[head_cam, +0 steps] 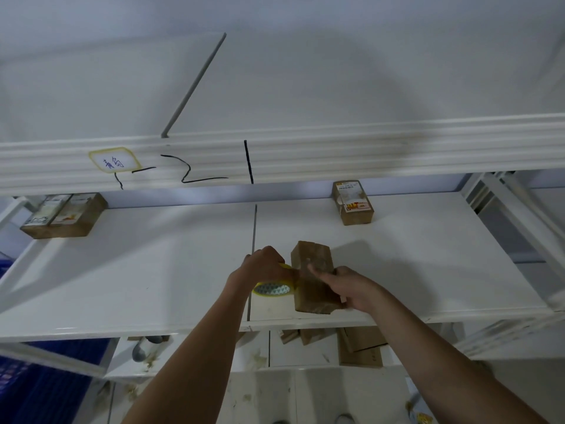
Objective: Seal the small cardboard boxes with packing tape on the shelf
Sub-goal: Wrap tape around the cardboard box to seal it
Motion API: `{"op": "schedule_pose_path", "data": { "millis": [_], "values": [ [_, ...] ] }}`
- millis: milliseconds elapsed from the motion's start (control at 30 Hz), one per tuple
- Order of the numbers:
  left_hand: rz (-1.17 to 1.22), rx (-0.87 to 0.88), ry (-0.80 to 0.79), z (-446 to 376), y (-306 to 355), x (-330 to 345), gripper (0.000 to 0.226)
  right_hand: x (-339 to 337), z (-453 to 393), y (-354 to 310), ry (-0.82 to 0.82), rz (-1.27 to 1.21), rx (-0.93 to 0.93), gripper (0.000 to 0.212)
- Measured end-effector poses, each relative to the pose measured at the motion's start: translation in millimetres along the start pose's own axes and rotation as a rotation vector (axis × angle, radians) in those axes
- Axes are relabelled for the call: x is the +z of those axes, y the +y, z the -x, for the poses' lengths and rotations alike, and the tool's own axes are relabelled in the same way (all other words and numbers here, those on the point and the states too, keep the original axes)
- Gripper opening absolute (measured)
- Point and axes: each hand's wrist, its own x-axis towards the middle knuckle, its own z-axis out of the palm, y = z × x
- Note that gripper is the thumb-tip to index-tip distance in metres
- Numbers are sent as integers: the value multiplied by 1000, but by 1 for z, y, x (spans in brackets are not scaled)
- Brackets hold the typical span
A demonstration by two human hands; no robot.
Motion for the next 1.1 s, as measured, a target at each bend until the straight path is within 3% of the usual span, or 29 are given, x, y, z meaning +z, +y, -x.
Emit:
{"op": "schedule_pose_path", "data": {
  "millis": [100,267,400,500,633,767,900,1100],
  "values": [
    [-1,-10,-26,-2,2,-1,44,3,-2,-3,31,75,-6,73],
    [-3,-78,-67,2,17,-4,75,7,-2,-9,66,102,-8,55],
    [59,-75,-131,3,24,-13,69,8,-12,-10,107,77,18,67],
    [57,23,-169,2,13,-20,51,6,-16,-8,179,69,5,77],
    [157,39,-122,1,-9,-22,42,0,-12,-5,257,48,-14,68],
    [180,-45,-31,-1,-13,-12,48,2,-8,-7,315,83,-71,64],
    [-117,-109,118,0,-18,-9,64,-1,-6,-8,286,74,-109,57],
    [-48,-131,30,-1,-11,-8,69,-9,-2,-9,188,-41,-157,38]
  ]
}}
